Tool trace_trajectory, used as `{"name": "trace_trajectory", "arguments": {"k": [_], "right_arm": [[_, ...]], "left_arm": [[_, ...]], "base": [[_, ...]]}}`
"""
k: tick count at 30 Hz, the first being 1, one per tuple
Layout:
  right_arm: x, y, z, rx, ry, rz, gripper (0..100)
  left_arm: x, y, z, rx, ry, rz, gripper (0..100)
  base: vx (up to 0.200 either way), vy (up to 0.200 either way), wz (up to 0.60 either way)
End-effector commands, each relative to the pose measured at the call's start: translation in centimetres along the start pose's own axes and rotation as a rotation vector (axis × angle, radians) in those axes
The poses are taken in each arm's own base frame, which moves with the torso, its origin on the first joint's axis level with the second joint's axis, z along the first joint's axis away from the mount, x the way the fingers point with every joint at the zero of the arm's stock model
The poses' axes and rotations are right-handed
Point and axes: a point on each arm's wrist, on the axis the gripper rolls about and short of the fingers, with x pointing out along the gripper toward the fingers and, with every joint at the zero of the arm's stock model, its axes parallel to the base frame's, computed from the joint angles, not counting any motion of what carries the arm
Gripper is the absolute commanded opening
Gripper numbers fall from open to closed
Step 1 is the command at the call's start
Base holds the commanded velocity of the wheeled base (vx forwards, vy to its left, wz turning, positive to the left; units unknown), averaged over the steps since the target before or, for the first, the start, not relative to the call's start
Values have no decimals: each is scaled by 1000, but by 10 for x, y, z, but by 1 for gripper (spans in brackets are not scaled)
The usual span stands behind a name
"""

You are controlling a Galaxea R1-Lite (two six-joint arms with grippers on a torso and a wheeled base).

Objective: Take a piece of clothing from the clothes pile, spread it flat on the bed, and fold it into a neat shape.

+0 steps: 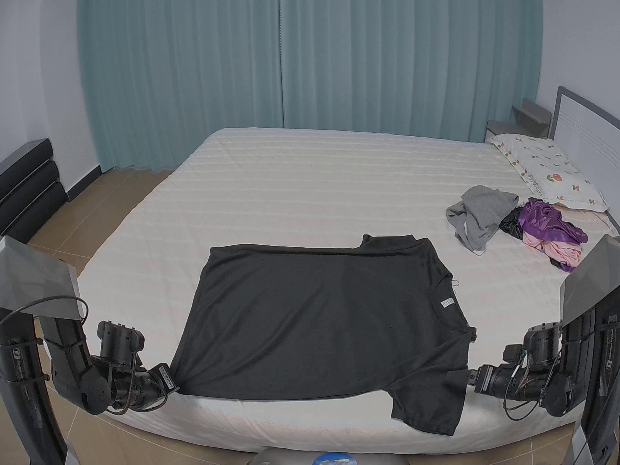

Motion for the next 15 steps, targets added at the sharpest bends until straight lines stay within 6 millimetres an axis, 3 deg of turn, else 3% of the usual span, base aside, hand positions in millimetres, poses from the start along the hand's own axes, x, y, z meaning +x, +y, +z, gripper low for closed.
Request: {"name": "trace_trajectory", "arguments": {"k": [1,15], "right_arm": [[6,1,-22,-11,107,-18,100],[15,8,-19,-21,91,13,100]], "left_arm": [[-2,0,0,-1,-4,-3,0],[-2,0,1,-4,-7,-4,0]], "base": [[0,0,0],[0,0,0]]}}
